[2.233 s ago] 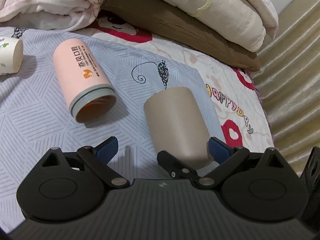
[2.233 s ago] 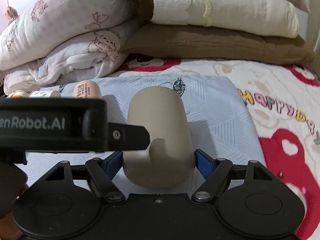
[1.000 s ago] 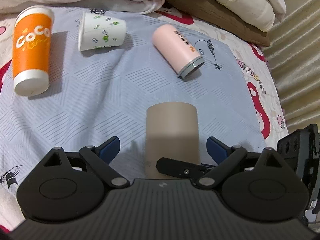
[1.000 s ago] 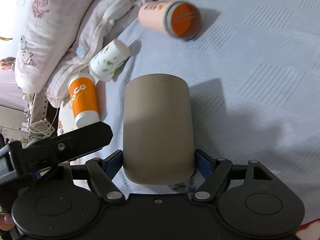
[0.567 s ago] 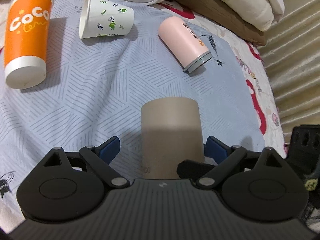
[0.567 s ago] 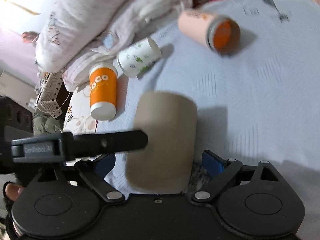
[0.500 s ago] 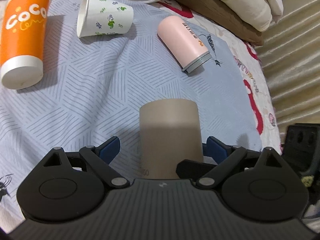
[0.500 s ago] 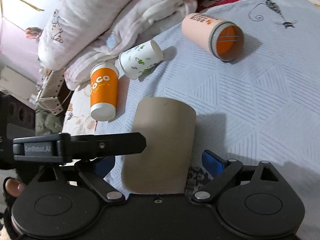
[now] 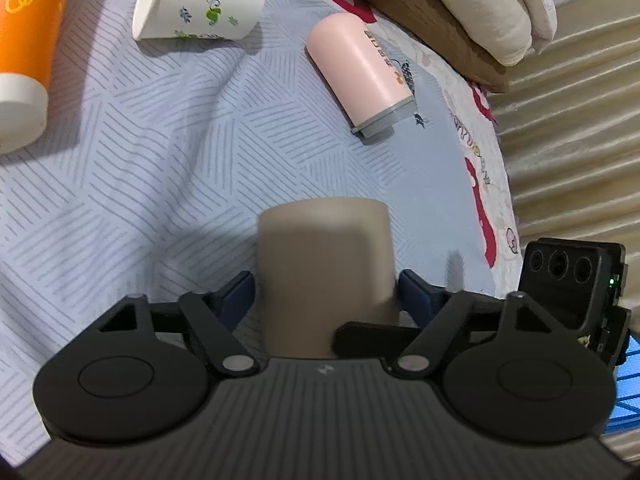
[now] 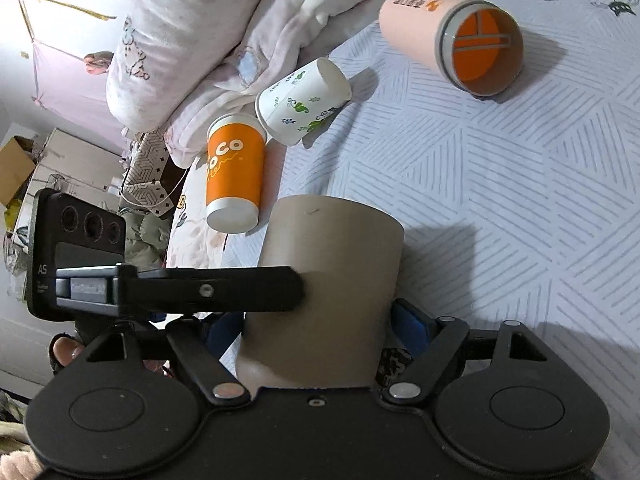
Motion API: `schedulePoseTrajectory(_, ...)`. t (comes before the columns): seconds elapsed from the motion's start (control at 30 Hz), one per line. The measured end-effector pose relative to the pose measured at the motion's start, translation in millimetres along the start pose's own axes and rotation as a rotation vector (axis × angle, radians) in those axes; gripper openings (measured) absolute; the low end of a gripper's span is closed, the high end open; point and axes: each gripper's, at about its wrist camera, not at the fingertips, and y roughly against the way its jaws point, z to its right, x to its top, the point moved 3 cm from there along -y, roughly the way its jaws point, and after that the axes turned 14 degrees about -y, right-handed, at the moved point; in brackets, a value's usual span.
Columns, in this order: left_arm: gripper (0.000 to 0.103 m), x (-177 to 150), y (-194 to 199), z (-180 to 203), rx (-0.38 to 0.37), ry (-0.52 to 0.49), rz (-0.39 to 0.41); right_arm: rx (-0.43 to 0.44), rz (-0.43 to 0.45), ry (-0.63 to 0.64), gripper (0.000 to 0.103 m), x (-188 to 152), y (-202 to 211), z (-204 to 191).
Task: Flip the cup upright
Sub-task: 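Lift and rotate the taupe tumbler upright with the right tool while the left tool steadies it, then set the upright tumbler on the cloth and open the right tool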
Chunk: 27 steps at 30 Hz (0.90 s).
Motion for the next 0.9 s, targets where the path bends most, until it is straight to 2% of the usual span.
schedulePoseTrajectory(0.2, 0.075, -4, 5, 9, 0.013, -0.063, 0.025, -0.027, 0.024, 0.055, 0.084, -6, 2, -9)
schedulePoseTrajectory(0.4, 0.076, -9, 13, 32, 0.083, -0.211, 0.053, -0.094, 0.083, 0.176, 0.084, -21, 4, -27)
schedulePoseTrajectory(0.7, 0.075, -6, 26, 42, 0.132, -0.332, 0.125, -0.183, 0.244, 0.395, 0.081, -30, 7, -51)
schedulePoseTrajectory(0.9, 0.075, 0, 30, 45, 0.183, -0.399, 0.183, -0.261, 0.314, 0.566, 0.081, -33, -1, -65)
